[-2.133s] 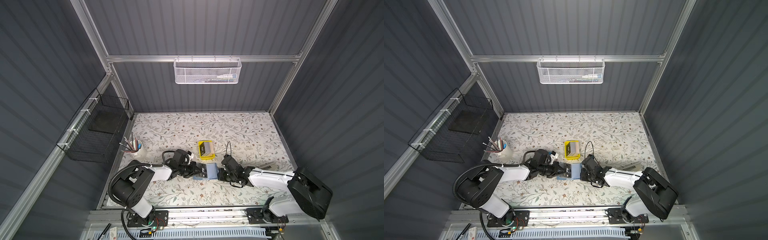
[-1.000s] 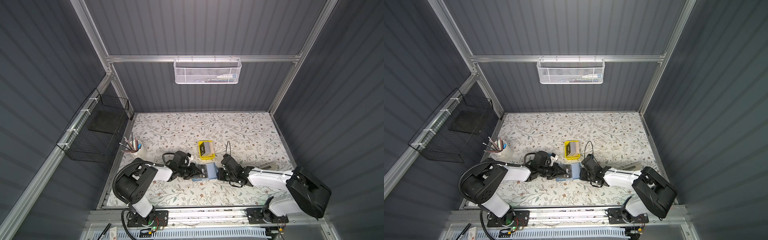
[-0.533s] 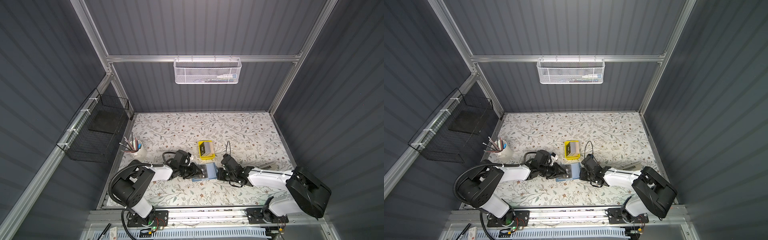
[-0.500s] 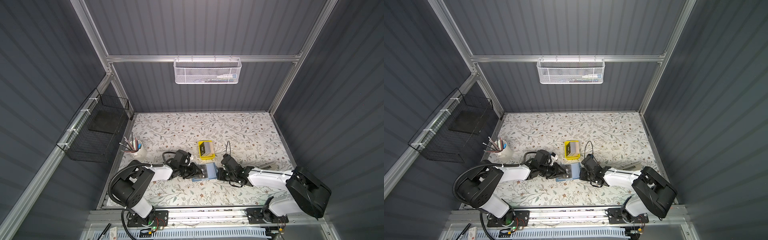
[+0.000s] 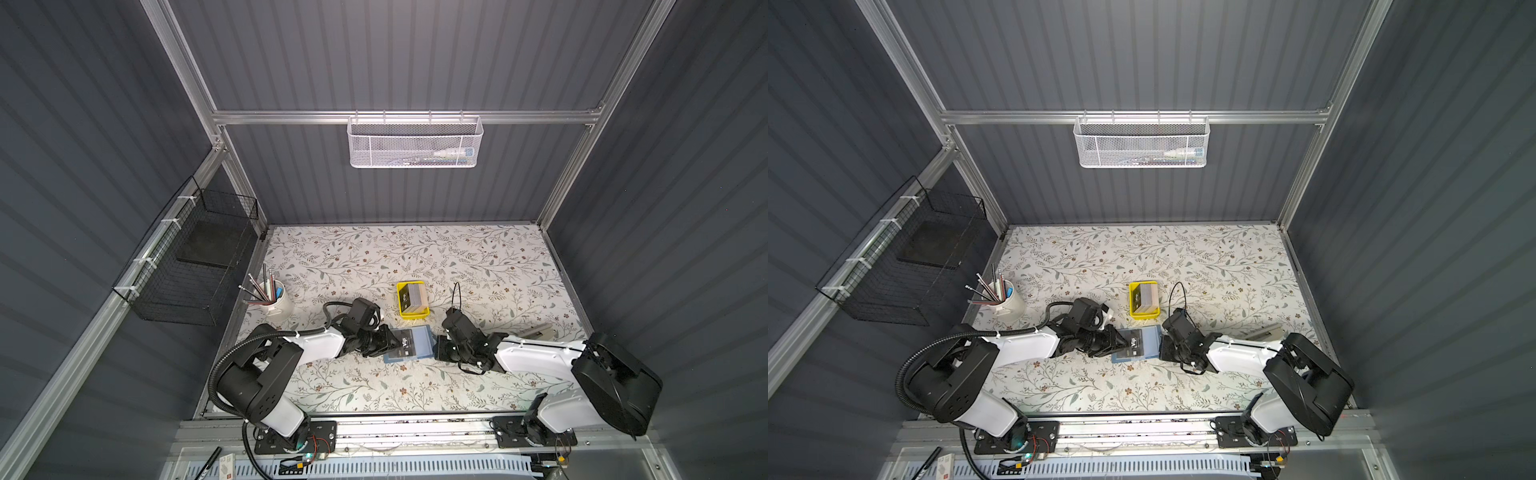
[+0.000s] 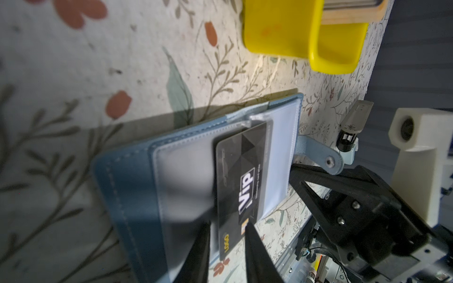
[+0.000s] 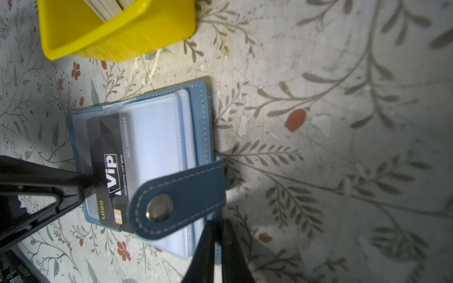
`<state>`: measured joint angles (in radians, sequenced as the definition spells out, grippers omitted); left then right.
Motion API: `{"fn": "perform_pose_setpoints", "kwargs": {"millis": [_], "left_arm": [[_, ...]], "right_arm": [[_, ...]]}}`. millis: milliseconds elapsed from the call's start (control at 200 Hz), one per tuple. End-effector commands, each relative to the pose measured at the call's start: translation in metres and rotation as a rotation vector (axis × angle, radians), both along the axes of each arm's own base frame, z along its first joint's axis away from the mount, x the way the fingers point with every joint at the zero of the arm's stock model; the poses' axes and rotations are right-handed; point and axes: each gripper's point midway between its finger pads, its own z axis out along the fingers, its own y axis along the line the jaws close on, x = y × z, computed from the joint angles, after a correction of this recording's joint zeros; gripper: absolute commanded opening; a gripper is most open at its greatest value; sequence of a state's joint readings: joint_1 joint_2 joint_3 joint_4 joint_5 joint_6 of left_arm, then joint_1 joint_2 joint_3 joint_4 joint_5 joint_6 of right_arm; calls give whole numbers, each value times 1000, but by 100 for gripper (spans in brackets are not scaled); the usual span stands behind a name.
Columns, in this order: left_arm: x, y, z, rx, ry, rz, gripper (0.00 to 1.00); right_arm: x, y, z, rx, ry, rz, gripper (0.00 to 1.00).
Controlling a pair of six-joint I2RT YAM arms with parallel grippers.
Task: Insert credit cards into a card holder
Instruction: Insert the credit card into the card slot.
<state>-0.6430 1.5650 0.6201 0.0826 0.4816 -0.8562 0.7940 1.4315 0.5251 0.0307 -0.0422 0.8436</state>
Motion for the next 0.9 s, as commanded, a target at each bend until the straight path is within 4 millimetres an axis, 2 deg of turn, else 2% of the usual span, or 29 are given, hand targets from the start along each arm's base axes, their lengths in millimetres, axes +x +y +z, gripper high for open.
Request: {"fn": "perform_pose_setpoints", "kwargs": {"millis": [0, 896], "left_arm": [[-2, 0, -9, 39, 15, -9, 27], [0, -32, -10, 1, -1, -46, 22]], "right_arm": [[-3, -1, -6, -19, 13, 17, 11], [-4, -3, -7, -16, 11, 13, 11]]}}
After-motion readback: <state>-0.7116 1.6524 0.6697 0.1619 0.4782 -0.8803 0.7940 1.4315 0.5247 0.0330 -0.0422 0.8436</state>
